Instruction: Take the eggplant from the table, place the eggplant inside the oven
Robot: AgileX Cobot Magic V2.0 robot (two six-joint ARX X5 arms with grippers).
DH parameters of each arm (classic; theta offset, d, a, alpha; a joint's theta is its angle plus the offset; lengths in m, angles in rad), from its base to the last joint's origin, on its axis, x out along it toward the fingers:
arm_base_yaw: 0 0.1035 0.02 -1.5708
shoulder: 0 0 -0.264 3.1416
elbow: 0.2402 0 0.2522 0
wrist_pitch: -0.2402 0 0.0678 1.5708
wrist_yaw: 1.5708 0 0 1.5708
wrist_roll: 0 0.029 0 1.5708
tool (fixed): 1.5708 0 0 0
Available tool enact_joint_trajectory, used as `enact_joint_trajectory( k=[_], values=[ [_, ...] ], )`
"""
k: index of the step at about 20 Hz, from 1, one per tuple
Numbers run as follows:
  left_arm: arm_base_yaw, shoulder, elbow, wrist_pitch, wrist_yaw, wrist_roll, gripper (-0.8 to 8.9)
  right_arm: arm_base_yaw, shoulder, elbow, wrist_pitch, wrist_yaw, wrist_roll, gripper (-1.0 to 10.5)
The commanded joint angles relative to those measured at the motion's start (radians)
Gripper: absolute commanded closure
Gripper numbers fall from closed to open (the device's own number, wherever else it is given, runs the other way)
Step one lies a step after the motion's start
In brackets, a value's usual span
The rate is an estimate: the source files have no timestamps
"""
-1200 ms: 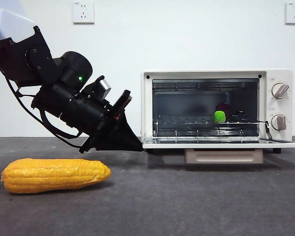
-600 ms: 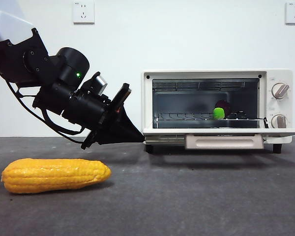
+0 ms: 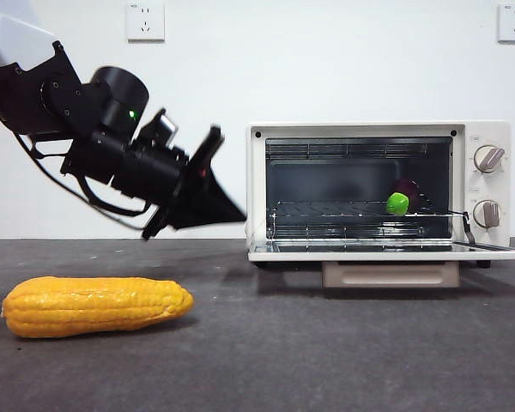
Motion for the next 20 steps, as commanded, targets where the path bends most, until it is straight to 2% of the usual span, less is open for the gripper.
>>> enact_joint_trajectory(
  k=[1,3,13,17,20],
  values=[
    [0.001,0.01,-0.007,-0.12,-0.068,0.126,8.21,0.001,-0.003,0.001,-0.023,-0.001,-0.009,9.6],
    [0.0,0.01,-0.007,-0.179,-0.087,0.17,8.21,0.001,-0.002,0.001,-0.023,-0.001,-0.009,9.6],
    [-0.104,0.06,-0.007,-0.173,-0.109,0.193,8.21,0.001,-0.002,0.001,-0.022,-0.002,-0.008,9.6],
    [-0.113,0.092,-0.007,-0.128,-0.029,0.148,8.21,0.001,-0.002,0.001,-0.023,-0.002,-0.008,9.6],
    [-0.093,0.09,-0.006,0.009,0.06,0.016,8.21,0.001,-0.002,0.001,-0.023,-0.001,-0.008,9.6]
  ],
)
